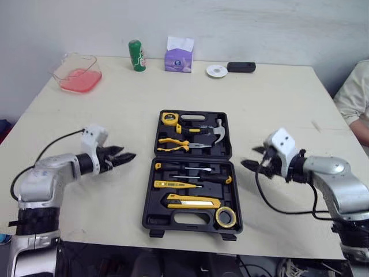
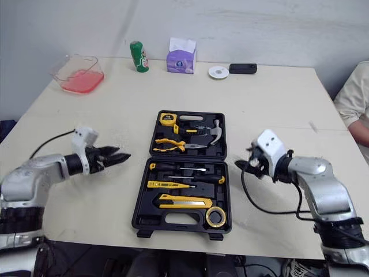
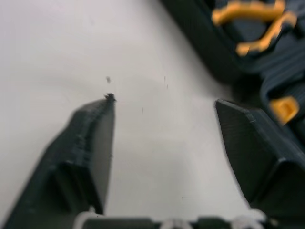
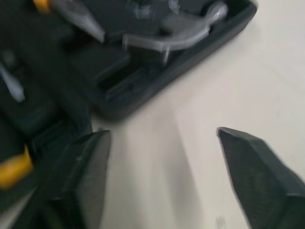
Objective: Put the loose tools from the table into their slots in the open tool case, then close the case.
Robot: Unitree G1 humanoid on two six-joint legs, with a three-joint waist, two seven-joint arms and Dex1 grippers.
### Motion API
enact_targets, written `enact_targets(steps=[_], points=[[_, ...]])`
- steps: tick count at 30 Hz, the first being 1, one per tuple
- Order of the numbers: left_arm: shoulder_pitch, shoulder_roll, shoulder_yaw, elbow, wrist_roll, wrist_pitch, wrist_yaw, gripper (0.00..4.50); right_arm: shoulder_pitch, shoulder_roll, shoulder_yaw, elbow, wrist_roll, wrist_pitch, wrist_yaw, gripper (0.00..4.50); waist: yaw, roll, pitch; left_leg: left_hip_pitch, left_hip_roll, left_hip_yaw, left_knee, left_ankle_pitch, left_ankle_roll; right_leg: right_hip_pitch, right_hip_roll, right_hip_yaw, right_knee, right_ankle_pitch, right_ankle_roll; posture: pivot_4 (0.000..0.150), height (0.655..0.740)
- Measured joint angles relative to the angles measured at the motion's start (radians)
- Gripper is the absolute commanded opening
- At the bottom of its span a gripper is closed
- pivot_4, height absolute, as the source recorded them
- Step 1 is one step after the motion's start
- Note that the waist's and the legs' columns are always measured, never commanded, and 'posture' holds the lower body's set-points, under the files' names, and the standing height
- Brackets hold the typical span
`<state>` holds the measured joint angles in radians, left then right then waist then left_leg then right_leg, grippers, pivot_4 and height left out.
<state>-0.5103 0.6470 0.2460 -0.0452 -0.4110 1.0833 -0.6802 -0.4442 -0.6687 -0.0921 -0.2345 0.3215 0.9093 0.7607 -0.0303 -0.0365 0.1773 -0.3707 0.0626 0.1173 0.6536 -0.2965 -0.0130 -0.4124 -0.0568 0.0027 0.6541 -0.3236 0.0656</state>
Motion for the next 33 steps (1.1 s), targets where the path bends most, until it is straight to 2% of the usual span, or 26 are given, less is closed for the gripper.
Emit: enact_targets(steps=[4, 5, 8, 10, 13, 25, 27, 30, 31, 33], points=[[-0.114, -0.067, -0.020, 0.026, -0.008, 0.183, 0.106, 4.50, -0.129, 0.129, -0.023, 0.004, 0.060, 0.262, -0.125, 4.47, 0.002, 0.000, 0.000, -0.003, 0.000, 0.000, -0.001, 0.000, -0.001, -0.003, 0.000, -0.001, -0.001, 0.000, 0.000, 0.150, 0.7244], [-0.133, -0.086, -0.020, 0.028, -0.011, 0.211, 0.125, 4.50, -0.151, 0.153, -0.029, 0.007, 0.068, 0.308, -0.149, 4.47, 0.002, 0.000, 0.000, -0.005, 0.000, 0.000, -0.001, 0.003, -0.006, -0.005, 0.000, -0.001, -0.001, 0.000, 0.000, 0.150, 0.7244], [-0.201, -0.141, -0.009, 0.062, -0.019, 0.297, 0.186, 4.50, -0.228, 0.207, -0.034, 0.049, 0.076, 0.401, -0.216, 4.47, 0.002, 0.000, 0.000, -0.010, -0.001, 0.001, -0.001, 0.004, -0.007, -0.009, 0.000, 0.000, -0.001, 0.000, 0.000, 0.150, 0.7244], [-0.236, -0.174, 0.004, 0.100, -0.014, 0.314, 0.232, 4.50, -0.269, 0.227, -0.031, 0.089, 0.062, 0.412, -0.262, 4.47, 0.001, 0.000, 0.000, -0.017, -0.001, 0.002, 0.001, 0.006, -0.007, -0.017, 0.000, 0.001, 0.001, 0.000, 0.001, 0.150, 0.7244], [-0.247, -0.207, -0.007, 0.134, -0.010, 0.312, 0.271, 4.50, -0.284, 0.242, -0.003, 0.142, 0.041, 0.415, -0.310, 4.47, -0.001, 0.000, 0.000, -0.019, 0.000, 0.003, 0.001, 0.006, -0.008, -0.020, 0.001, 0.002, 0.002, 0.000, 0.000, 0.150, 0.7244], [-0.246, -0.216, -0.084, 0.146, 0.012, 0.237, 0.319, 4.50, -0.283, 0.235, 0.018, 0.197, 0.030, 0.382, -0.352, 4.47, -0.001, 0.000, 0.000, -0.019, -0.001, 0.004, 0.002, 0.007, -0.008, -0.022, 0.001, 0.002, 0.005, 0.000, 0.000, 0.150, 0.7244], [-0.244, -0.210, -0.119, 0.144, 0.024, 0.212, 0.314, 3.95, -0.278, 0.227, 0.026, 0.195, 0.026, 0.374, -0.359, 4.50, 0.000, 0.000, 0.000, -0.018, -0.001, 0.004, 0.002, 0.007, -0.008, -0.021, 0.001, 0.002, 0.005, 0.000, 0.001, 0.150, 0.7244], [-0.227, -0.208, -0.150, 0.125, 0.024, 0.182, 0.305, 2.75, -0.265, 0.227, 0.032, 0.193, 0.018, 0.367, -0.372, 3.61, -0.001, 0.000, 0.000, -0.017, -0.001, 0.004, 0.002, 0.007, -0.008, -0.019, 0.001, 0.002, 0.004, 0.000, 0.000, 0.150, 0.7244], [-0.225, -0.209, -0.155, 0.119, 0.021, 0.179, 0.301, 2.33, -0.257, 0.227, 0.035, 0.192, 0.020, 0.365, -0.371, 3.16, -0.001, 0.000, 0.000, -0.017, -0.001, 0.004, 0.002, 0.007, -0.008, -0.019, 0.001, 0.002, 0.005, 0.000, 0.000, 0.150, 0.7244], [-0.225, -0.215, -0.160, 0.112, 0.020, 0.180, 0.302, 2.33, -0.257, 0.227, 0.047, 0.181, 0.025, 0.366, -0.367, 3.16, -0.002, 0.000, 0.000, -0.016, -0.001, 0.004, 0.002, 0.007, -0.008, -0.018, 0.001, 0.002, 0.005, 0.000, 0.000, 0.150, 0.7244]])
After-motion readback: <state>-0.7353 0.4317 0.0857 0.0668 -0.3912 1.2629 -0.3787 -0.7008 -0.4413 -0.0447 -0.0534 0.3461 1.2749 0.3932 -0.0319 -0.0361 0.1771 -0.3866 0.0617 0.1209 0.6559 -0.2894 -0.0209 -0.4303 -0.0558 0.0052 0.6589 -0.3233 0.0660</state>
